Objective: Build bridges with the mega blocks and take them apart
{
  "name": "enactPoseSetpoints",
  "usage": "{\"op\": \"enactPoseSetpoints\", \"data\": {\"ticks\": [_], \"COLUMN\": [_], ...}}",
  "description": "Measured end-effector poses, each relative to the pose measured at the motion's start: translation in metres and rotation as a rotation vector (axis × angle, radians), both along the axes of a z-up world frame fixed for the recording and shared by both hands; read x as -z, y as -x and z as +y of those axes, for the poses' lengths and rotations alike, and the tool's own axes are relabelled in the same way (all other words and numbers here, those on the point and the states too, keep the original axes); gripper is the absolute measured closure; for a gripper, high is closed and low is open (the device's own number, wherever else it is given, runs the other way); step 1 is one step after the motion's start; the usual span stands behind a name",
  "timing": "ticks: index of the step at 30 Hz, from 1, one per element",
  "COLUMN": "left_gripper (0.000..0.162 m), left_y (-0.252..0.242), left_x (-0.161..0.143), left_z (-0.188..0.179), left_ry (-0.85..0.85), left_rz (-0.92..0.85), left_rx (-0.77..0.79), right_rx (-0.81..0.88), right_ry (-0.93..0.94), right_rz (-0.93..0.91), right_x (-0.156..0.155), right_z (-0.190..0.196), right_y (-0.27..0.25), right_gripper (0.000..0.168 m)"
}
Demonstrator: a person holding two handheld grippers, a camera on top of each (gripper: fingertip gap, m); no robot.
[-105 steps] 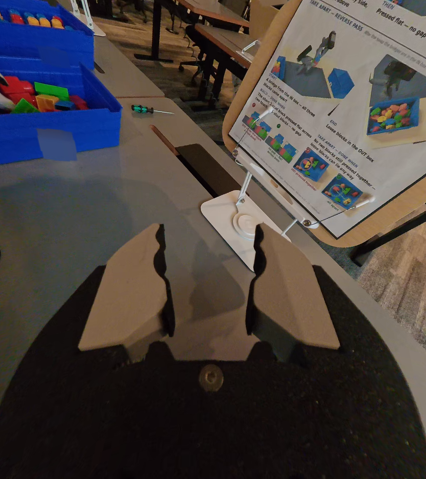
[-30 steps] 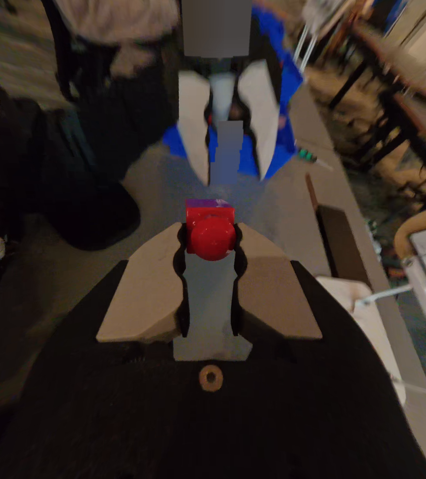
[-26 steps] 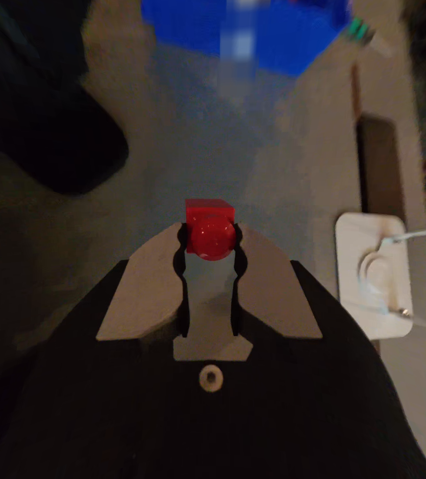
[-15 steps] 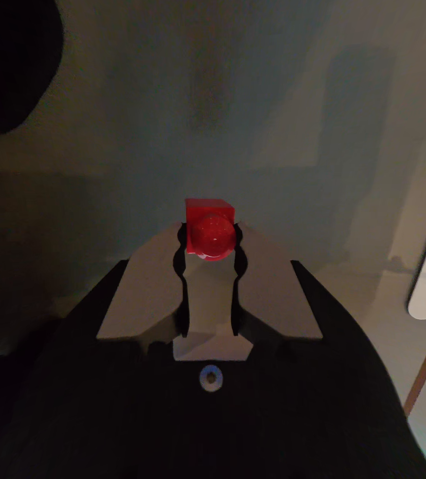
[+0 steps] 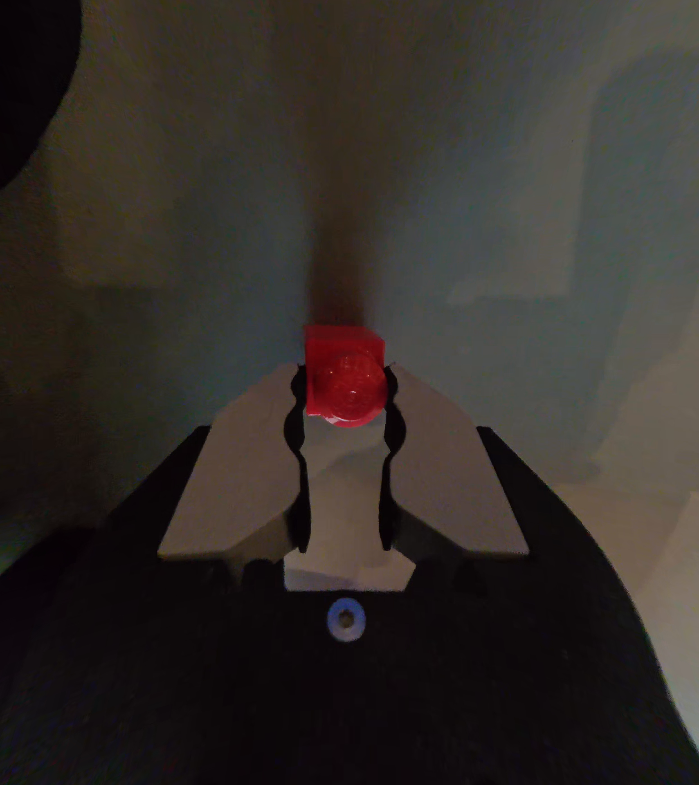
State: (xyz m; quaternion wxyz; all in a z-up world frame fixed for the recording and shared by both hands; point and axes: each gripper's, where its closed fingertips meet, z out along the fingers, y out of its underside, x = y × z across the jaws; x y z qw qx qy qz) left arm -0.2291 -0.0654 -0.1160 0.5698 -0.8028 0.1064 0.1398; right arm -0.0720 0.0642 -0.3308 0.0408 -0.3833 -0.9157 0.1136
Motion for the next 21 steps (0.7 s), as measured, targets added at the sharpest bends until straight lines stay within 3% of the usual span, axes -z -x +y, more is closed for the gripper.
{"op": "enactPoseSetpoints", "data": {"ticks": [14, 21], "left_gripper": [0.123, 0.122], "left_y": [0.005, 0.009], "left_x": [-0.005, -0.006], "left_z": [-0.004, -0.007], "left_ry": [-0.018, -0.017], "left_rz": [0.018, 0.021], "left_rx": [-0.007, -0.024], "right_rx": [-0.015, -0.024], "right_ry": [-0.049, -0.045], "right_rz": [-0.01, -0.019], "right_x": [0.003, 0.004], "right_z": [0.001, 0.0], "right_y": [-0.002, -0.004], "right_gripper": [0.134, 0.123]}}
